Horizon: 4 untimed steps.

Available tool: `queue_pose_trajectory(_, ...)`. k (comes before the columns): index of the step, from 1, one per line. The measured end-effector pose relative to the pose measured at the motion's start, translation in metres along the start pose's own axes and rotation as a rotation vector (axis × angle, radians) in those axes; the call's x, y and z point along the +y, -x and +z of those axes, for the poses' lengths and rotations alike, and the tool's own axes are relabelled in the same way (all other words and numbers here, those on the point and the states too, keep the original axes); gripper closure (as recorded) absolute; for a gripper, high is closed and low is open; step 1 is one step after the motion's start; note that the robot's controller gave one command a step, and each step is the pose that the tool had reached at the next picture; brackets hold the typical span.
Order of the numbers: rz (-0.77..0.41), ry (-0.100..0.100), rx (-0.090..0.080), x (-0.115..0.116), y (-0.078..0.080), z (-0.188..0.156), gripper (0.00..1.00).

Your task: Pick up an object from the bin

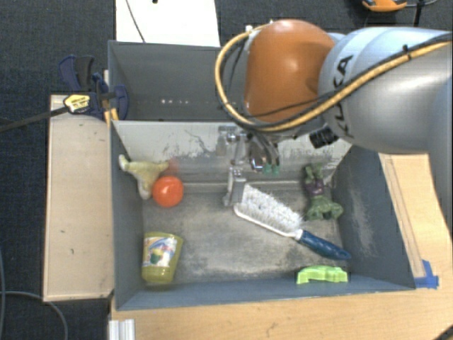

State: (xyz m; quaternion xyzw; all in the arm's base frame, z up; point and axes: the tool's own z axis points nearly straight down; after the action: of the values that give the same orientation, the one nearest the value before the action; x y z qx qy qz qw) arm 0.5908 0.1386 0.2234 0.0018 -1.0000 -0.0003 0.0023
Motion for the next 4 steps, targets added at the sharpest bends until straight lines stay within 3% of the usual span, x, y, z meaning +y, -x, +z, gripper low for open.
queue_pose_trajectory(2,-0.014,0.001,-0.008,0.001,-0.004,0.010,0.00)
queue_pose_trajectory(3,-0.129,0.000,-0.010,-0.013,-0.002,0.063,0.00)
queue_pose_trajectory(4,-0.111,-0.001,-0.003,0.016,-0.048,0.053,0.00)
